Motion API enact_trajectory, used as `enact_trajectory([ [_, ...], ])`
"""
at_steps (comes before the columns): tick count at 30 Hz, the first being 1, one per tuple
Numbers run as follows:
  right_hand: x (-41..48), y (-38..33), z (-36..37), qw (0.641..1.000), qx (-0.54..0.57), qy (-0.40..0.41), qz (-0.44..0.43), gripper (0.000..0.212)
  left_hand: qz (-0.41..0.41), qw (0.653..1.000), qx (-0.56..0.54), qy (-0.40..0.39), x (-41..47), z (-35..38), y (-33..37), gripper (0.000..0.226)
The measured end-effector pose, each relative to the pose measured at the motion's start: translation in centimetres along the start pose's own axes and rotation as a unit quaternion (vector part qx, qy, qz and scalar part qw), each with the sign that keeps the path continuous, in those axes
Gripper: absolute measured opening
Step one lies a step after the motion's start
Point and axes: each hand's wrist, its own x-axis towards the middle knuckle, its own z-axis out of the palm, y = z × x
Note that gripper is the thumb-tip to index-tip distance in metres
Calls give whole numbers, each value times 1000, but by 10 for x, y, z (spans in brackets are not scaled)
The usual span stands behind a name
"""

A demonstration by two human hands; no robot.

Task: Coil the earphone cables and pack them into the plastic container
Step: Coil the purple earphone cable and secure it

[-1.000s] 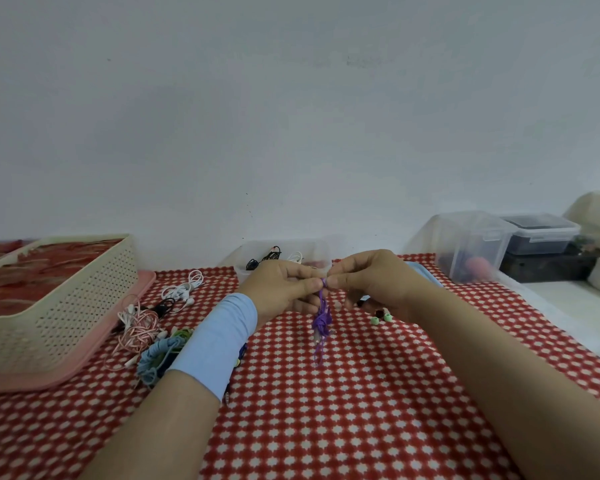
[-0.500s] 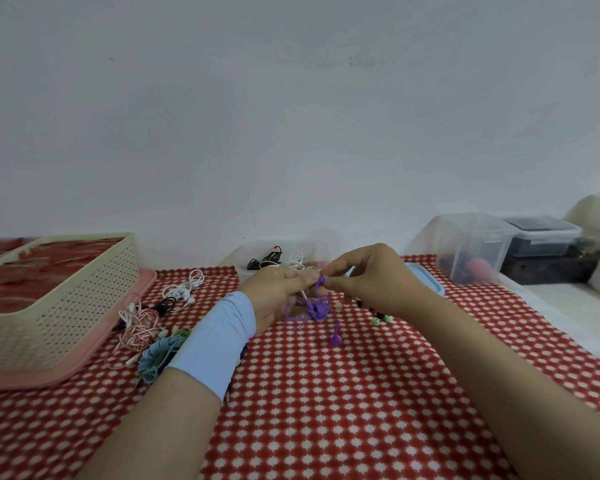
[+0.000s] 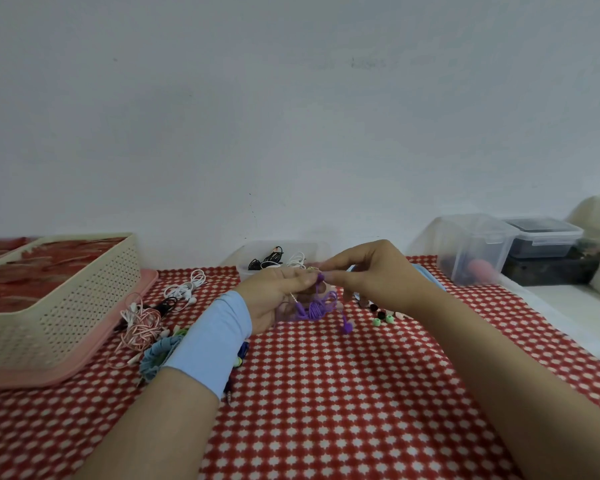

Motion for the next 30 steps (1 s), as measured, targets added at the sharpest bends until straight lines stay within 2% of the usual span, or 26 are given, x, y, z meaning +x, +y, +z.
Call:
enact_trajectory([
  [3, -2, 2, -3, 994, 94, -34, 55, 14, 32, 999, 26, -16, -1, -3, 1, 18],
  [10, -2, 5, -6, 976, 172, -65, 121, 15, 76, 993, 86, -16, -3, -4, 3, 14],
  [17, -1, 8, -9, 970, 160, -81, 164, 12, 110, 979, 170, -13, -4, 2, 5, 13],
  [23, -3, 6, -12, 970, 163, -93, 153, 15, 103, 985, 136, -14, -4, 3, 3, 13],
  [30, -3, 3, -9, 978, 134, -73, 142, 10, 112, 977, 181, -11, -5, 3, 6, 12],
])
